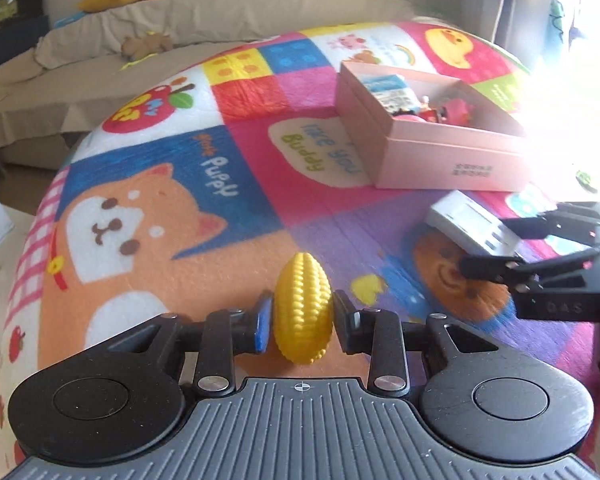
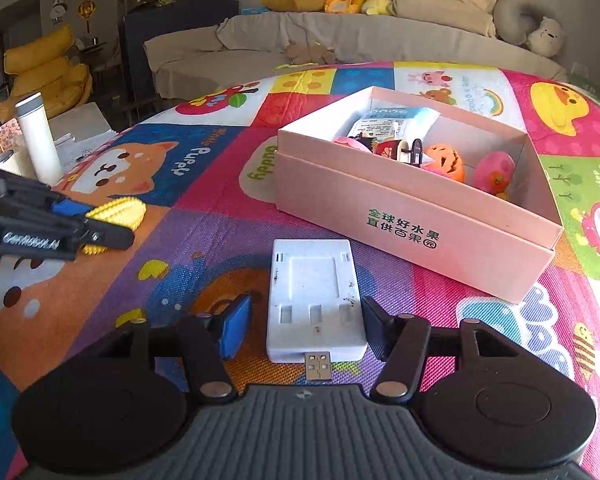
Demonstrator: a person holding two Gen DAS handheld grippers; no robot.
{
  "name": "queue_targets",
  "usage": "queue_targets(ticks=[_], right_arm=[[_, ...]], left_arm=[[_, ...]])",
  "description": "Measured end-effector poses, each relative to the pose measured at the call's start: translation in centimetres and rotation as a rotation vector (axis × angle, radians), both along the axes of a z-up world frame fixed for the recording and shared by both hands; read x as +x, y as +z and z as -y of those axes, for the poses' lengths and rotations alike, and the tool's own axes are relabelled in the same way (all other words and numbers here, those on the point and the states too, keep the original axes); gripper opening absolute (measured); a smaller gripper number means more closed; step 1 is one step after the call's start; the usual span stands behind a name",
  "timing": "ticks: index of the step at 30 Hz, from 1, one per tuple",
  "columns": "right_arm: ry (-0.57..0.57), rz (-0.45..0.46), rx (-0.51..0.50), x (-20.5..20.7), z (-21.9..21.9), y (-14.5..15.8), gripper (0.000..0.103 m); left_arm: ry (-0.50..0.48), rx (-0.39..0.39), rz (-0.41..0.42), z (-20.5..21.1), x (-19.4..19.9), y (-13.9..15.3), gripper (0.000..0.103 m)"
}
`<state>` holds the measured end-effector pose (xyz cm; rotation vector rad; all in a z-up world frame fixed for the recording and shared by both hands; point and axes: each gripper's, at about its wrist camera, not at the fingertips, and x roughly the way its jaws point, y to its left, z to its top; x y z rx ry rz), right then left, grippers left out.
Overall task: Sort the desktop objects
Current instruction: 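Close the left tool on the yellow corn toy and lift it while the right tool holds the hub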
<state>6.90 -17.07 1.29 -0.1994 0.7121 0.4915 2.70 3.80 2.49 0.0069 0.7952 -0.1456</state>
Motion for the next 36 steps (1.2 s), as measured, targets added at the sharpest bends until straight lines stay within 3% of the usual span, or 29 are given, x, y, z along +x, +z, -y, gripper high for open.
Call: queue_targets(ticks=[2,5,12,15,21,36], right_arm=[[0.002,-0.006,0.0,-0.4,0.1,0.1,0.059],[0.008,-0.013,-0.005,-1.0,0.2,0.2,0.06],[-0.016,0.004,-0.008,-1.6,0.5,0.0,0.068],[-0.021,0.017,-0.007,-1.8,0.5,-0.2,0.069],[-0.031,0.021,-0.001,-1.8,0.7,-0.3,0.073],[-0.043,0.019,0.002,-1.8,0.8,-0.3,0.078]], left_arm=[[-0.01,0.004,0.01,0.4,-1.1,0.2,0.039],[0.01,0.055,0.024,0.3,-1.7,0.1,0.054],[0.095,0.113,0.005,-1.8,-1.8,-0.1,0.062],[0.116,0.092,-0.006,-2.4,-1.9,0.0,0.067],[0.141,-0.037,-0.032,-2.2,-1.9,0.4,0.081],[0.123,-0.02,-0.023,1.3,2.1,-0.5,0.074]])
